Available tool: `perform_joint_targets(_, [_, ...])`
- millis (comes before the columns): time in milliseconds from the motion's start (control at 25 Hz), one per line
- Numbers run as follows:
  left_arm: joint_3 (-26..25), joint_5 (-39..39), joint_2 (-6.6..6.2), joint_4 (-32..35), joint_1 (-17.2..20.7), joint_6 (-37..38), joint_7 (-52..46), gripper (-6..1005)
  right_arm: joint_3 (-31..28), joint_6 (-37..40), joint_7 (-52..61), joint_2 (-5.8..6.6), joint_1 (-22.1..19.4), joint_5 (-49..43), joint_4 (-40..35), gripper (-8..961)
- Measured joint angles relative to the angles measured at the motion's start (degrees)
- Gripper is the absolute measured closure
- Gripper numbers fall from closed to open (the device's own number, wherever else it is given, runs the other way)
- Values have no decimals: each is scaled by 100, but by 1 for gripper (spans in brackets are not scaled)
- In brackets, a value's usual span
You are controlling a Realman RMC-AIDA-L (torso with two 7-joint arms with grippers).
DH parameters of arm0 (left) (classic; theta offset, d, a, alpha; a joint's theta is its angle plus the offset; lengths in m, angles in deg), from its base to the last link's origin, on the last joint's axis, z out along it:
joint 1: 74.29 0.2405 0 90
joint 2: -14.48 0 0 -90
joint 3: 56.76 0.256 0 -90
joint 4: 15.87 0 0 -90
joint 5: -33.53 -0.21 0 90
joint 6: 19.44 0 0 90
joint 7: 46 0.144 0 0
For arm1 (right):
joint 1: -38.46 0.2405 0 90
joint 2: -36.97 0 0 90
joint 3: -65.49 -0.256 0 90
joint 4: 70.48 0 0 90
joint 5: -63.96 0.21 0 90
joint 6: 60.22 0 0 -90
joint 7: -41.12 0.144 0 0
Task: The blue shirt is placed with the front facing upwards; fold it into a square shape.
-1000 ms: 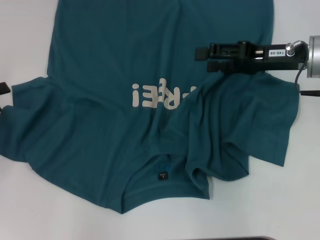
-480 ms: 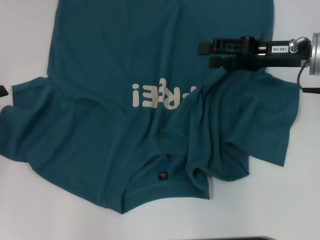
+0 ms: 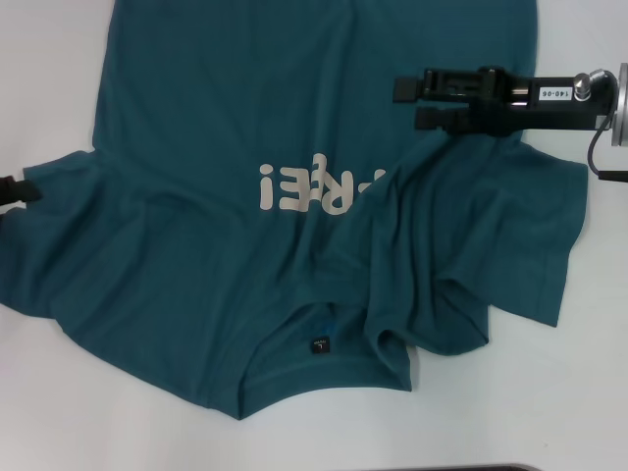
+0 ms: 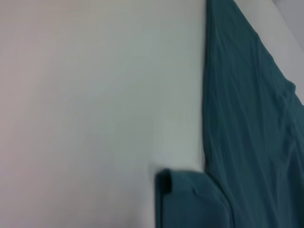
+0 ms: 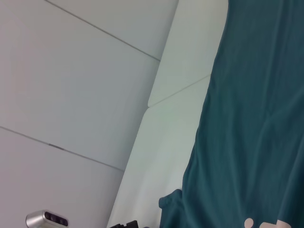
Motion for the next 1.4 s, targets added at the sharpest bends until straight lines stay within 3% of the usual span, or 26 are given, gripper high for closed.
perform_joint_targets(600, [134,-274,-1,-38,-136,140,-334,384,-199,39,12,4,-51,-1,-19,42])
perform_joint_targets(1080, [168,-358,6,-53,-173,147,-362,848,-290,70,12,20,-74,-1,-16,43])
perform_joint_targets(1280, [163,-358,4,-61,-170,226,-365,998,-298,81,39,25,-73,-1,-17,43])
perform_joint_targets(1400, [123,-357,-5,-84,-174,318,-367,997,-299,118,43,25,-71,-1,-18,44])
